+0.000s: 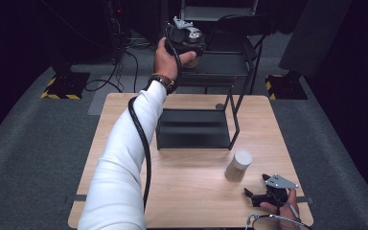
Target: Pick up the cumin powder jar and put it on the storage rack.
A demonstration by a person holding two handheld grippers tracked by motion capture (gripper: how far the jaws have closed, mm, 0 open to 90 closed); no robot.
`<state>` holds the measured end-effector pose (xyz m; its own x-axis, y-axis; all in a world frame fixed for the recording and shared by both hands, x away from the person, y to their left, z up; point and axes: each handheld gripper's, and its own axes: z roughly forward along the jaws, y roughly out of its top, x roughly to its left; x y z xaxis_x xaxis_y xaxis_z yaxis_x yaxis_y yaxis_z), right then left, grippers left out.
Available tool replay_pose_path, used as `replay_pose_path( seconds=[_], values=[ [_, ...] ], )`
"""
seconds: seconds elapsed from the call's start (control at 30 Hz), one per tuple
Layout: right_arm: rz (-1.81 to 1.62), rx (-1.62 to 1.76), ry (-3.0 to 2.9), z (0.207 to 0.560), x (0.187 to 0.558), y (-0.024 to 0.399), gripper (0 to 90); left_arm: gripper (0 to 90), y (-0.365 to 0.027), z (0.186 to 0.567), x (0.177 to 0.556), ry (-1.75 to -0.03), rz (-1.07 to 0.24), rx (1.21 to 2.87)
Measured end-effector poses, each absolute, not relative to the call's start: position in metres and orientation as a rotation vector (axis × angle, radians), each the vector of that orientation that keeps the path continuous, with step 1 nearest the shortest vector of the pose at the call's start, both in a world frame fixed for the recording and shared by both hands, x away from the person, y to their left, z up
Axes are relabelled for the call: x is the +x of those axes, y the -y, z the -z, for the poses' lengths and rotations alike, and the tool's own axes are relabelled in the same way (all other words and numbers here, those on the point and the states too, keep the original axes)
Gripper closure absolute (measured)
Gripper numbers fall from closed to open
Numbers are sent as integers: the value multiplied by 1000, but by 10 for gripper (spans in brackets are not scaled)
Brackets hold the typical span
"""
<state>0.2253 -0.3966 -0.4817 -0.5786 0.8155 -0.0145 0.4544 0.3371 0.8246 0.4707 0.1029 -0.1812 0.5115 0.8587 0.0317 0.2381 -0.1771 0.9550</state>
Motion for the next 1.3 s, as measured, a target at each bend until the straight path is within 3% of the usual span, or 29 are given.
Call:
replay_pose_path(
  seconds=[0.13, 0.23, 0.37, 0.57, 0.9, 1.3],
  values=[
    [-1137, 1116, -2178, 482, 225, 396, 0, 306, -103, 187, 471, -935, -738, 1675],
    [-1137, 1116, -2178, 482, 225, 396, 0, 257, -101, 189, 469, -952, -753, 1658],
    [-1137, 1116, -2178, 482, 225, 396, 0, 115, -103, 190, 466, -952, -757, 1652],
    [-1137, 1116, -2178, 482, 225, 396, 0, 47, -106, 182, 450, -925, -795, 1635],
    [-1137, 1117, -2178, 482, 225, 396, 0, 13, -121, 163, 407, -887, -869, 1596],
    [-1136, 1117, -2176, 482, 225, 396, 0, 6, -140, 177, 340, -876, -882, 1614]
  ],
)
